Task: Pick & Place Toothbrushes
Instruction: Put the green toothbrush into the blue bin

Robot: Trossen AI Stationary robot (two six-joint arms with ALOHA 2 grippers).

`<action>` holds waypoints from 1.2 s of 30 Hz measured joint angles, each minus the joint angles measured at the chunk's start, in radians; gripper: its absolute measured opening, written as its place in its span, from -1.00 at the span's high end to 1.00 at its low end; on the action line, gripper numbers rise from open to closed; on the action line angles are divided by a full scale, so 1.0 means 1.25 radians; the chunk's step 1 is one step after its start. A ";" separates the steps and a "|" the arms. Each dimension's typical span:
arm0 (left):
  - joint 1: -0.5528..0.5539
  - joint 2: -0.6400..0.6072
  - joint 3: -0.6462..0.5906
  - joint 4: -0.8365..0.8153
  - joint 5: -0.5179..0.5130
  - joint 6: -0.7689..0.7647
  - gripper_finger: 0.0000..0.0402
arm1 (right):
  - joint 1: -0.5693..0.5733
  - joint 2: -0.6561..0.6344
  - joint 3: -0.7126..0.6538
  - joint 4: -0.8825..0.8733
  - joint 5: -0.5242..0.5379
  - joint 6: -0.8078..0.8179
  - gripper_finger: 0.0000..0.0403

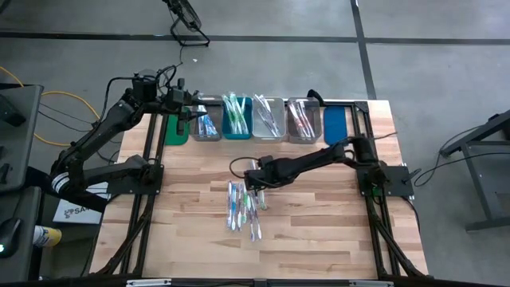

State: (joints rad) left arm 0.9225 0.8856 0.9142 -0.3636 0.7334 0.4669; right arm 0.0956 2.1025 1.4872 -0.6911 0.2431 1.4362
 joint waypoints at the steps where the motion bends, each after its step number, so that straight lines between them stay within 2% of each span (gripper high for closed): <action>1: 0.000 0.000 0.000 0.000 0.000 0.000 0.25 | 0.000 0.005 0.000 0.006 -0.009 0.000 -0.13; 7: 0.000 0.000 0.000 -0.005 0.000 0.000 0.25 | 0.001 0.014 0.002 0.007 -0.024 0.007 -0.04; 16: 0.000 0.000 0.000 -0.005 0.000 0.000 0.25 | 0.000 0.010 0.000 0.000 -0.035 0.000 0.52; 23: 0.000 0.000 0.000 -0.005 0.000 0.000 0.25 | 0.001 -0.003 0.000 -0.022 -0.078 0.000 0.89; 28: 0.000 0.000 0.000 -0.005 0.000 -0.003 0.25 | 0.001 -0.058 0.000 -0.068 -0.073 -0.011 0.91; 36: 0.000 0.000 0.000 -0.005 0.000 -0.020 0.25 | -0.004 -0.193 0.000 -0.173 0.033 -0.043 0.93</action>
State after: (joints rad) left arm 0.9222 0.8859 0.9142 -0.3698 0.7331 0.4415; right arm 0.0903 1.8608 1.4876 -0.9076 0.2841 1.3827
